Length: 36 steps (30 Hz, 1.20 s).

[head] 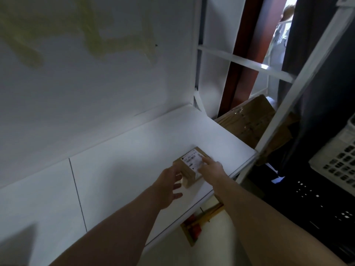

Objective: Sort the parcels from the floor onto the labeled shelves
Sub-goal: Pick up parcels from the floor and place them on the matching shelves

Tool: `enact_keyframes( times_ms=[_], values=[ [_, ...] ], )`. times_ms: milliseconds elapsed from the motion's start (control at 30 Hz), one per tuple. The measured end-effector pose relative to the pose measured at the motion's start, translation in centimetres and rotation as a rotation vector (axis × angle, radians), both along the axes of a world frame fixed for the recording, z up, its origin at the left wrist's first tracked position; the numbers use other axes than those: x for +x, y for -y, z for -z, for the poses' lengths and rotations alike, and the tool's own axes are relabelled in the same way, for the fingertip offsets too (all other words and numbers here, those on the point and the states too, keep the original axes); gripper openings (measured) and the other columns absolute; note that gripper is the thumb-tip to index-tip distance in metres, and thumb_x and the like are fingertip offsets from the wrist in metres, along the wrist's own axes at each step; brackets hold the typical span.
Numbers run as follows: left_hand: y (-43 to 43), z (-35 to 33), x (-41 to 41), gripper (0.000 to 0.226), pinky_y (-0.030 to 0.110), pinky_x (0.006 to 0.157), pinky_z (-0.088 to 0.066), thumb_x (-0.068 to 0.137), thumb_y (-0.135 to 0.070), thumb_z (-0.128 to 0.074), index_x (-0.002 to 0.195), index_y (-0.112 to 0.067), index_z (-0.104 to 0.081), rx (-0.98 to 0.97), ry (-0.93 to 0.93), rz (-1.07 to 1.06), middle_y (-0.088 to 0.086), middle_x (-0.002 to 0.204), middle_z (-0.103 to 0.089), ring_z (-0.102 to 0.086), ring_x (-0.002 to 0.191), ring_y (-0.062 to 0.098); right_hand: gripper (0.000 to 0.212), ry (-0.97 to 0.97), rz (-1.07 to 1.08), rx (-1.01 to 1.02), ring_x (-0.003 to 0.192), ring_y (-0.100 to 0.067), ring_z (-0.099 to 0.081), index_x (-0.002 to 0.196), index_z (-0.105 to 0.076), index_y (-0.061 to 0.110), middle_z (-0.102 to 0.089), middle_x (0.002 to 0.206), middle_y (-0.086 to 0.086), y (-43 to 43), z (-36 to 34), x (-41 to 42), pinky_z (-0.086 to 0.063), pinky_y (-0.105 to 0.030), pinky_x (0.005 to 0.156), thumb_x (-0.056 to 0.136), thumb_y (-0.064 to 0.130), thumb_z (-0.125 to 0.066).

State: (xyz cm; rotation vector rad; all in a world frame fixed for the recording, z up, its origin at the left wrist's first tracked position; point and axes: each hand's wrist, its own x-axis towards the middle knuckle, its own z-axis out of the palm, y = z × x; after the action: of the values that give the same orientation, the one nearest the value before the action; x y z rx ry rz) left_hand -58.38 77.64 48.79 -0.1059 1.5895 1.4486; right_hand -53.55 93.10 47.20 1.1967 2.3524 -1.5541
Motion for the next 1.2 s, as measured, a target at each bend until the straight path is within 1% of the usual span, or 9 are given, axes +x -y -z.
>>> enact_keyframes(
  times_ms=[67,200,333,400,567,767,900,1067,1200],
  values=[
    [0.3,0.0,0.1,0.032,0.037,0.087,-0.045,0.098,-0.041,-0.051,0.120,-0.019,-0.058,-0.146,-0.134,-0.001,0.002,0.123,-0.055,-0.052,0.107,0.020,0.050,-0.014,0.038,-0.006,0.135,-0.034,-0.045,0.148,-0.045,0.019,-0.045,0.149,-0.016,0.0,0.2,0.6,-0.041,-0.041,0.112,0.098,0.011,-0.050],
    [2.8,-0.2,0.7,0.012,0.034,0.079,-0.046,0.095,-0.015,-0.056,0.083,-0.018,-0.056,-0.384,-0.447,0.144,0.005,0.096,-0.055,-0.053,0.082,0.018,0.034,-0.121,0.195,-0.158,0.116,-0.028,-0.063,0.135,-0.056,0.015,-0.060,0.131,-0.013,1.2,-0.3,2.3,-0.053,-0.041,0.101,0.102,0.010,-0.050],
    [7.8,-1.3,2.2,0.028,0.039,0.095,-0.052,0.092,-0.018,-0.057,0.117,-0.010,-0.065,-0.542,-0.626,0.306,0.007,0.115,-0.063,-0.061,0.106,0.024,0.024,-0.010,0.171,-0.051,0.106,-0.027,-0.065,0.121,-0.063,0.012,-0.067,0.119,-0.011,4.8,-1.6,3.3,-0.054,-0.034,0.094,0.101,0.014,-0.050],
    [11.1,-2.1,3.5,0.026,0.039,0.093,-0.054,0.091,-0.018,-0.059,0.114,-0.013,-0.067,-0.552,-0.643,0.356,0.006,0.114,-0.066,-0.063,0.104,0.023,0.020,0.027,0.118,-0.007,0.101,-0.032,-0.066,0.111,-0.064,0.007,-0.068,0.111,-0.016,7.8,-2.6,3.9,-0.054,-0.040,0.090,0.100,0.015,-0.050],
    [21.7,-2.9,8.7,0.015,0.029,0.083,-0.050,0.088,-0.019,-0.062,0.102,-0.018,-0.069,-0.591,-0.638,0.434,0.001,0.111,-0.068,-0.062,0.099,0.017,0.022,0.090,-0.129,-0.002,0.088,-0.026,-0.063,0.079,-0.060,0.025,-0.066,0.093,-0.008,18.0,-4.1,7.3,-0.057,-0.045,0.091,0.092,0.008,-0.058],
    [39.7,-1.5,17.5,0.019,0.029,0.085,-0.053,0.086,-0.017,-0.065,0.104,-0.016,-0.072,-0.700,-0.507,0.340,0.003,0.108,-0.071,-0.065,0.100,0.019,0.027,0.202,-0.425,-0.012,0.063,-0.022,-0.057,0.068,-0.064,0.014,-0.063,0.070,-0.009,33.5,-1.8,13.0,-0.044,-0.026,0.053,0.089,0.000,-0.054],
    [52.8,-0.6,23.8,0.021,0.032,0.088,-0.053,0.088,-0.019,-0.061,0.107,-0.014,-0.071,-0.823,-0.462,0.237,0.004,0.109,-0.070,-0.064,0.100,0.019,0.023,0.249,-0.612,-0.015,0.061,-0.023,-0.050,0.071,-0.054,0.009,-0.054,0.072,-0.016,45.0,0.3,16.3,-0.038,-0.031,0.056,0.090,-0.003,-0.048],
    [67.5,1.6,32.5,0.014,0.025,0.076,-0.046,0.092,-0.021,-0.056,0.102,-0.020,-0.067,-0.975,-0.423,0.088,0.003,0.106,-0.066,-0.062,0.096,0.020,0.025,0.255,-0.807,0.099,0.080,-0.028,-0.059,0.076,-0.052,0.022,-0.062,0.089,-0.019,57.4,3.4,20.1,-0.051,-0.041,0.075,0.090,0.001,-0.050],
    [76.0,4.9,39.1,0.017,0.028,0.077,-0.047,0.092,-0.022,-0.054,0.105,-0.017,-0.064,-1.036,-0.194,0.022,0.004,0.110,-0.065,-0.061,0.097,0.020,0.021,0.310,-0.944,0.193,0.096,-0.034,-0.067,0.075,-0.059,0.020,-0.071,0.102,-0.020,64.7,6.0,22.8,-0.052,-0.037,0.082,0.094,0.013,-0.054]
  ],
)
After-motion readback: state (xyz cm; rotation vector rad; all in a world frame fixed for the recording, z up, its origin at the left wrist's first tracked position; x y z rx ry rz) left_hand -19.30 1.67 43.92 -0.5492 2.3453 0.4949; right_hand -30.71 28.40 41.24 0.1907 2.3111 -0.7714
